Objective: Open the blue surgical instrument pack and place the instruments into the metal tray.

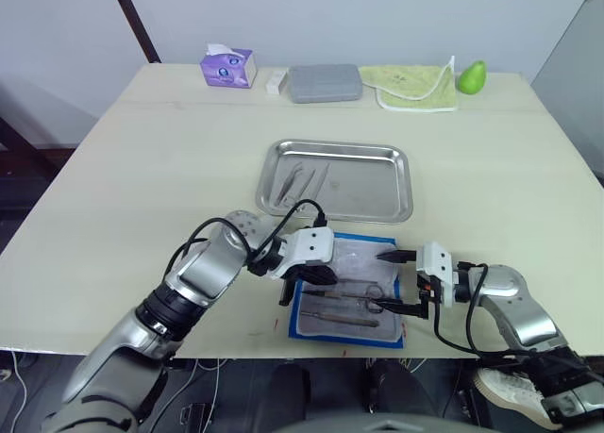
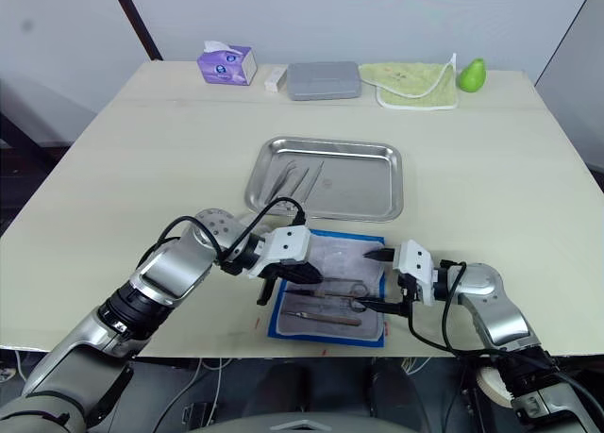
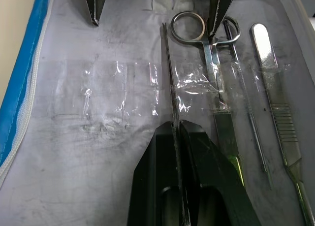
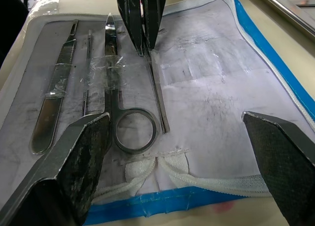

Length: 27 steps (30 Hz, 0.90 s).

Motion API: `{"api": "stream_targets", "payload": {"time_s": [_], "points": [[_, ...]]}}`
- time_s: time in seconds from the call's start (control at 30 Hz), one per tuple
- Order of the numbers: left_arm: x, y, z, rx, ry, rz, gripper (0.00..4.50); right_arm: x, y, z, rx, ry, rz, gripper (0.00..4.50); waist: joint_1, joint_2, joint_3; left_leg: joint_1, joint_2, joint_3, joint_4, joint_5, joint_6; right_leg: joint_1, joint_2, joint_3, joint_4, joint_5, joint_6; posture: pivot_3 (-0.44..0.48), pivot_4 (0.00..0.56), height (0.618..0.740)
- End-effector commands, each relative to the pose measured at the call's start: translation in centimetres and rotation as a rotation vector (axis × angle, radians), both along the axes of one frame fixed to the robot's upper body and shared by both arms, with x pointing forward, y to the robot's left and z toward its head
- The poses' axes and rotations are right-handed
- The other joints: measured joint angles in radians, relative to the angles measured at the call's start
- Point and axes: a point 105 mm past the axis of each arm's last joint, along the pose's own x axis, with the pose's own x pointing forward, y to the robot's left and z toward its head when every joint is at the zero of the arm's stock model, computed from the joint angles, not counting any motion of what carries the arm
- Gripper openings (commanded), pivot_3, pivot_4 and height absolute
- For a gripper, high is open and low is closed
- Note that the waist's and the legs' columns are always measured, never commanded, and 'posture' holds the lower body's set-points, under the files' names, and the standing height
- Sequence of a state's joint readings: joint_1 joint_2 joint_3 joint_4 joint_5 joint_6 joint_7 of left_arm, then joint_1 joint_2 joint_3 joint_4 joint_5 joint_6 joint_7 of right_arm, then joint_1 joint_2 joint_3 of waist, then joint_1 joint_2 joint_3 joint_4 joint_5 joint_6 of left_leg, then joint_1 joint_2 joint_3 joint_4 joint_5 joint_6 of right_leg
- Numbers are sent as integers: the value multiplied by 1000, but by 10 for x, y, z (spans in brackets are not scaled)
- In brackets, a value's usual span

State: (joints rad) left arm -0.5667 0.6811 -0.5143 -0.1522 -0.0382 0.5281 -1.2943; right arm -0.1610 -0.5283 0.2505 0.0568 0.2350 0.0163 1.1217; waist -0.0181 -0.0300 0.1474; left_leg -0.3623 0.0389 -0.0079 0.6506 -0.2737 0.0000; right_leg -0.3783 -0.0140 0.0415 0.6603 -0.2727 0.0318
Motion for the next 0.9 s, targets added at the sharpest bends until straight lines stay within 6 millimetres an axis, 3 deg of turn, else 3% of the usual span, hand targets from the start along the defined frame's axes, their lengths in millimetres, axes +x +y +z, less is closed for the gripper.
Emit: {"api": "stream_targets", "payload": {"time_s": [0.03, 0.37, 0.73, 0.9], "points": [[4, 3, 9, 55, -52, -1, 45, -19, -4, -49, -148, 167, 6, 4500, -2, 0, 0, 0, 0, 0, 0, 0, 0, 0, 0, 0, 0, 0, 0, 0, 150, 740], [11, 4, 27, 126, -68, 20, 45, -22, -2, -57, -170, 181, 11, 4500, -11, 0, 0, 0, 1, 0, 0, 0, 0, 0, 2, 0, 0, -1, -1, 0, 150, 740], [5, 10, 26, 149, -65, 16, 45, -22, -4, -61, -178, 189, 7, 4500, -18, 0, 0, 0, 1, 0, 0, 0, 0, 0, 2, 0, 0, -1, -1, 0, 150, 740], [3, 23, 24, 177, -67, 30, 45, -23, -4, -63, -179, 191, 10, 4500, -20, 0, 0, 0, 1, -1, 0, 0, 0, 0, 2, 0, 1, -1, -1, 0, 150, 740]]}}
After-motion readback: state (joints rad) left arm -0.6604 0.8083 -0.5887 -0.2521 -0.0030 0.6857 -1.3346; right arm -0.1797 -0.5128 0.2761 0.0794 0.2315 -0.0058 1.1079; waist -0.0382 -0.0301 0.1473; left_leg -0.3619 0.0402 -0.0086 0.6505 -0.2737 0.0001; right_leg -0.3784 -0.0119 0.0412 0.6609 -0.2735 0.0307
